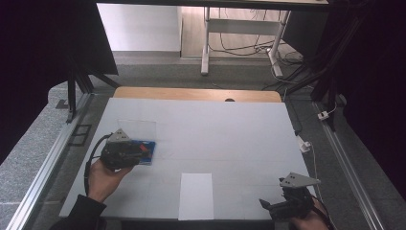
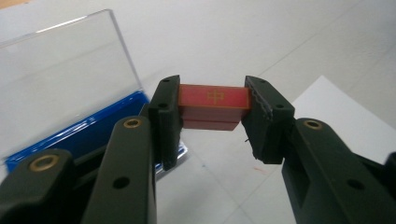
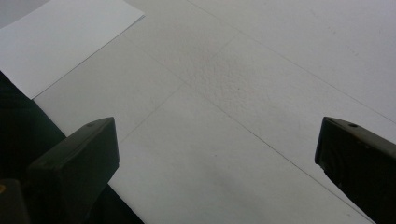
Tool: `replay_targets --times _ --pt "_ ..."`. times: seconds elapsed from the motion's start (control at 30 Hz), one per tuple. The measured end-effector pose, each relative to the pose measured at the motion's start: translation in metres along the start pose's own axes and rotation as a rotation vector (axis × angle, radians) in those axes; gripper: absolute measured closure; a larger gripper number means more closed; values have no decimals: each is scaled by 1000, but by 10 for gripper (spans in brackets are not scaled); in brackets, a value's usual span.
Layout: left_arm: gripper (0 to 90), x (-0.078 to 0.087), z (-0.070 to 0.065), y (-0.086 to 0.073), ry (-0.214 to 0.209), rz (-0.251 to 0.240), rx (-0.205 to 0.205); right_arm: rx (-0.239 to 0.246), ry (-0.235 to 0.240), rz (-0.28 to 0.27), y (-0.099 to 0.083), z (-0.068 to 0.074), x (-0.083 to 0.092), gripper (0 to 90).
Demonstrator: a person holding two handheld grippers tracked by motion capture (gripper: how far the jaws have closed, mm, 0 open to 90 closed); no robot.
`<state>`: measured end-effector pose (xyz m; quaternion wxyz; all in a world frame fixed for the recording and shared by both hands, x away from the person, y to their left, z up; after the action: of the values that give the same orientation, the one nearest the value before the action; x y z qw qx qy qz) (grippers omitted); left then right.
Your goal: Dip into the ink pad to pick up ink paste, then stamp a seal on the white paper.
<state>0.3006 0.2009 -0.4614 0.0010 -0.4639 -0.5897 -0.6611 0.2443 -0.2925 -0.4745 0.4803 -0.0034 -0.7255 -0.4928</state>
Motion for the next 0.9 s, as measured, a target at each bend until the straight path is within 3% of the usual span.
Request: replay_targets --times 0.37,0.9 --pt "582 -5 -23 7 -54 5 -33 2 -1 -1 0 0 0 0" --pt "583 -20 -61 13 -135 50 -122 3 -3 -2 0 0 0 0"
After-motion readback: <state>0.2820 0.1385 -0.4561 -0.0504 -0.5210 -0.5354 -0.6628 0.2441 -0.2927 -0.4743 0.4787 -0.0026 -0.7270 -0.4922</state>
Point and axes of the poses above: each handheld gripper's, and its own axes: x roughly backward along the jaws, y roughly out of its top, z roughly to its left, the point moved 2 cm from there along -x, roughly forward along the jaws, and after that the axes turned 2 degrees about -z, right-handed, at the moved point
